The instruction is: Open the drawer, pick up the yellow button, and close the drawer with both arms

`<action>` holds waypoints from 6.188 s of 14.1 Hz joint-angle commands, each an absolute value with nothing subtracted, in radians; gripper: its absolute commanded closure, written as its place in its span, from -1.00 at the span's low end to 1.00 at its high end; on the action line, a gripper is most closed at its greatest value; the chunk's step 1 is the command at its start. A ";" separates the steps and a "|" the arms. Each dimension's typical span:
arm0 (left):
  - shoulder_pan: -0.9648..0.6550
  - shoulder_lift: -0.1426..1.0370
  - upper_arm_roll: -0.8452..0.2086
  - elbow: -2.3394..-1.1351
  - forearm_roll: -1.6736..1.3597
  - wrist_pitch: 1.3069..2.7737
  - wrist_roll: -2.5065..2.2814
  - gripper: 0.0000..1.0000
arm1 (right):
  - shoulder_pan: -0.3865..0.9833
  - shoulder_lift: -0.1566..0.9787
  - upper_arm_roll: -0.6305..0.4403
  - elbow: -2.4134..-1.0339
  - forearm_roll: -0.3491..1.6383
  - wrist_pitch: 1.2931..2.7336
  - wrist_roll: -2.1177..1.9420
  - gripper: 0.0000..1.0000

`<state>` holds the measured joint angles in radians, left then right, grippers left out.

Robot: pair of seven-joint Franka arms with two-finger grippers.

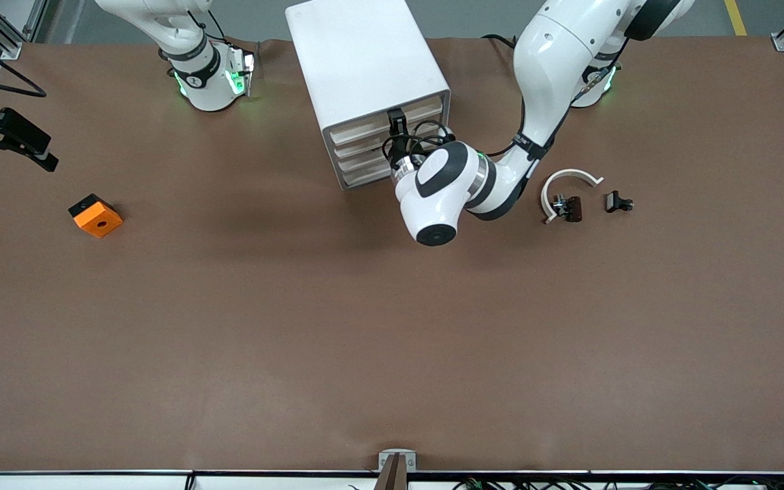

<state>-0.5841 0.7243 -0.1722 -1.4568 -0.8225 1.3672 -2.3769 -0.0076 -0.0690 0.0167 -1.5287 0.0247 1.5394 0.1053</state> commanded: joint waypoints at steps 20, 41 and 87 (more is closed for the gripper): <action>-0.411 0.761 -0.077 -1.347 -0.856 1.439 -2.350 0.66 | 0.113 0.017 0.026 -1.476 0.029 1.703 0.308 -1.00; -0.307 0.739 0.276 -1.227 -0.838 1.505 -1.745 -1.00 | 0.742 0.225 0.028 -1.471 0.052 1.641 1.498 -1.00; -0.528 0.284 -0.073 -1.862 -0.170 2.081 -0.837 -1.00 | 0.551 0.338 0.017 -1.223 0.097 1.275 1.058 0.65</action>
<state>-0.5242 0.2582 -0.0492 -1.8664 -0.1748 2.0443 -0.7812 0.6423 0.3941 0.0032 -1.2055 0.0945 1.3286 1.2384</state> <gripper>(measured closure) 0.000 0.586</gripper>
